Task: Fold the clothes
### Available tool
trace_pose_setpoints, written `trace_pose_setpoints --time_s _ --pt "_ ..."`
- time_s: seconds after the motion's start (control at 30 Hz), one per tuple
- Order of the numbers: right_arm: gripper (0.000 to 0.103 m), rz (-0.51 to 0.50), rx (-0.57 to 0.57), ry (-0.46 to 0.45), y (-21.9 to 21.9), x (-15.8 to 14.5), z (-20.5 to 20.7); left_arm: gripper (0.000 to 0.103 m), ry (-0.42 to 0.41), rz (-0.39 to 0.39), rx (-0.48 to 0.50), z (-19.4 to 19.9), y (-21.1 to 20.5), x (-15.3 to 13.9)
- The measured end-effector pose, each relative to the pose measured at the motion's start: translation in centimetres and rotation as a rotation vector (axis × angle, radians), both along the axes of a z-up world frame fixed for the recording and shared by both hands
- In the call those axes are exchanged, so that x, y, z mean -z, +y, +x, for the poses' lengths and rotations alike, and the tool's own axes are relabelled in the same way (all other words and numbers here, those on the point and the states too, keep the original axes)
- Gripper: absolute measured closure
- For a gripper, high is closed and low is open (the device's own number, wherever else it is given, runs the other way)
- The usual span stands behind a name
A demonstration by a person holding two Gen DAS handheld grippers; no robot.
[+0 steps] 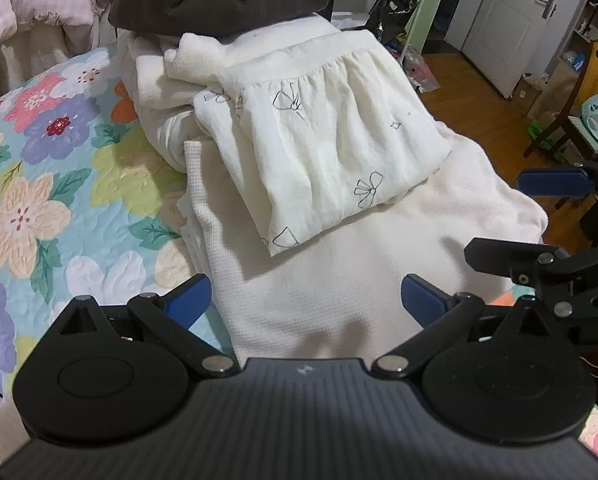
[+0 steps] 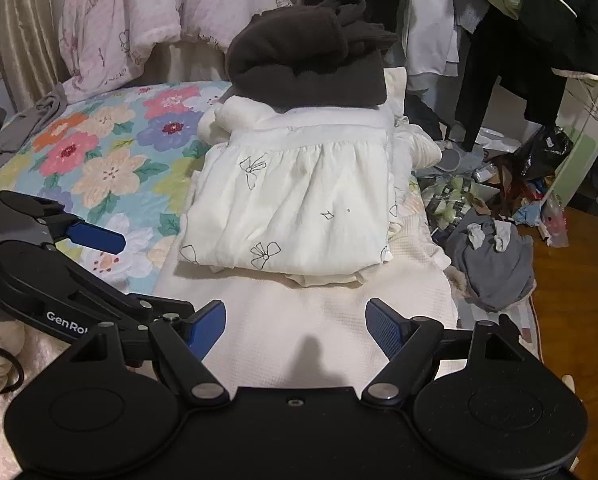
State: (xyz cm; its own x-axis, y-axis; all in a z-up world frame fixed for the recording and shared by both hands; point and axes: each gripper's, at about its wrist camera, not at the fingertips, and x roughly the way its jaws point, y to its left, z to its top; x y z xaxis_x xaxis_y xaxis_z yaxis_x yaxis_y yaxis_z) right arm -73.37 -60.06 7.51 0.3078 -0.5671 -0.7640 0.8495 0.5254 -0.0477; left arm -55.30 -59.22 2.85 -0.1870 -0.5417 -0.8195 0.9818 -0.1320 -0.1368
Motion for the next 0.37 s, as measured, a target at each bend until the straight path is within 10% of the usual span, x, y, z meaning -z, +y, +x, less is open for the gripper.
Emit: trace_pose_setpoints --time_s 0.37 --pt "0.021 -0.005 0.006 0.001 0.11 0.07 -0.3 0.0 0.008 0.018 0.022 -0.15 0.08 0.23"
